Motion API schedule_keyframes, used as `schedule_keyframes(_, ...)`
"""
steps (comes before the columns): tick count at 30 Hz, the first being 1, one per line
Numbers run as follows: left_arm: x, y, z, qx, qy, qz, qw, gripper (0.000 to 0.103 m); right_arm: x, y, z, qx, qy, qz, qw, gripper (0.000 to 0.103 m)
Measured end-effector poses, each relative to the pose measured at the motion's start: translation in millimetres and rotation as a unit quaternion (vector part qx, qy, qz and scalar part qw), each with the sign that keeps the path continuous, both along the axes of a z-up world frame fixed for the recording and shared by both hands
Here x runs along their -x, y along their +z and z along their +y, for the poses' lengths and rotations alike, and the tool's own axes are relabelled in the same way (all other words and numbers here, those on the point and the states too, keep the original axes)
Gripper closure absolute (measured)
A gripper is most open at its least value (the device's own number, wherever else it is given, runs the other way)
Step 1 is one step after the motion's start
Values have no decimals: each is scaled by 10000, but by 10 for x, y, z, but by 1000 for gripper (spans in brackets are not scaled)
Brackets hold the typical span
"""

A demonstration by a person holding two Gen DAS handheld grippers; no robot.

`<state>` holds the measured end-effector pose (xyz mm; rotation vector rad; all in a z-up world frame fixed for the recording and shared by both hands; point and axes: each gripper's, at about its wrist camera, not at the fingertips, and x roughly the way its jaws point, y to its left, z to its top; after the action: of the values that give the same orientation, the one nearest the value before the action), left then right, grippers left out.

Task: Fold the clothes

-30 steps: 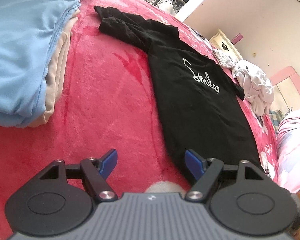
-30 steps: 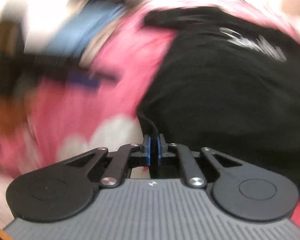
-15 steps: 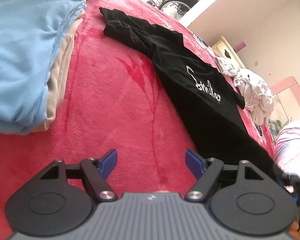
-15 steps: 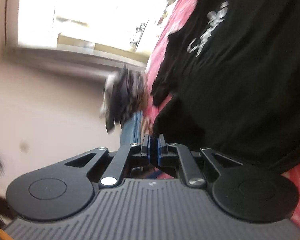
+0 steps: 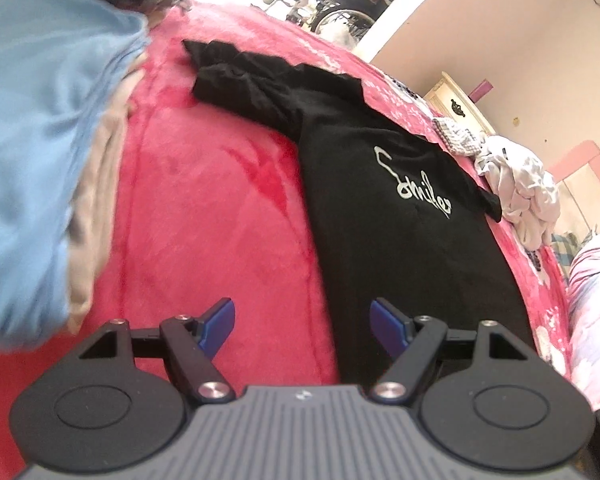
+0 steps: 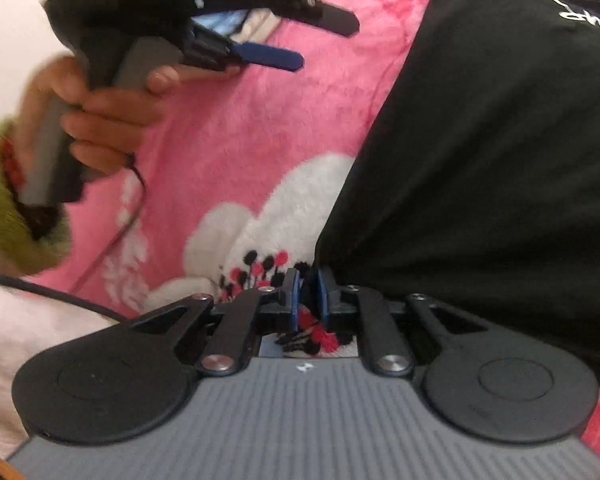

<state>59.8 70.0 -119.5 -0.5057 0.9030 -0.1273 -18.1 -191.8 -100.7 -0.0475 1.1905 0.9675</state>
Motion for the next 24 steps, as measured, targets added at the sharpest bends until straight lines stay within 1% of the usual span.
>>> schedule_keyframes(3,-154,42,-13,-58,21,-121,9999,27,-183,108,-195,-458,-370,277,9979,93)
schedule_keyframes(5,-269,73,6,-140,87,-191,9997,27,-375,183,-304,-804,-656,385,9939,93)
schedule_keyframes(8,-441,118,45,-356,255,-272,9987,27,-610,247,-446,-1379,-1027,596,9833,93)
schedule_keyframes(10,-573,138,66,-687,509,-375,9956,27,-748,282,-513,-1571,-1248,634,9776,93)
schedule_keyframes(12,-715,133,89,-1037,850,-512,9896,27,-895,310,-557,-1612,-1499,595,9737,93)
schedule_keyframes(14,-874,97,124,-1323,1273,-660,9808,27,-1075,342,-579,-1684,-1723,606,9686,92)
schedule_keyframes(17,-1102,5,209,-1473,1955,-789,9664,27,-1359,347,-561,-1885,-1950,695,9600,92)
schedule_keyframes(20,-1325,-110,277,-1592,2441,-778,9534,29,-1625,385,-497,-1990,-2011,735,9563,92)
schedule_keyframes(21,-1392,-147,298,-1617,2572,-759,9497,31,-1697,401,-444,-1987,-1988,721,9570,92)
schedule_keyframes(23,-1458,-191,341,-1631,2717,-750,9455,38,-1844,452,-326,-1947,-1928,656,9595,92)
schedule_keyframes(24,-1469,-199,356,-1592,2756,-783,9447,49,-1924,488,-266,-1912,-1894,605,9612,92)
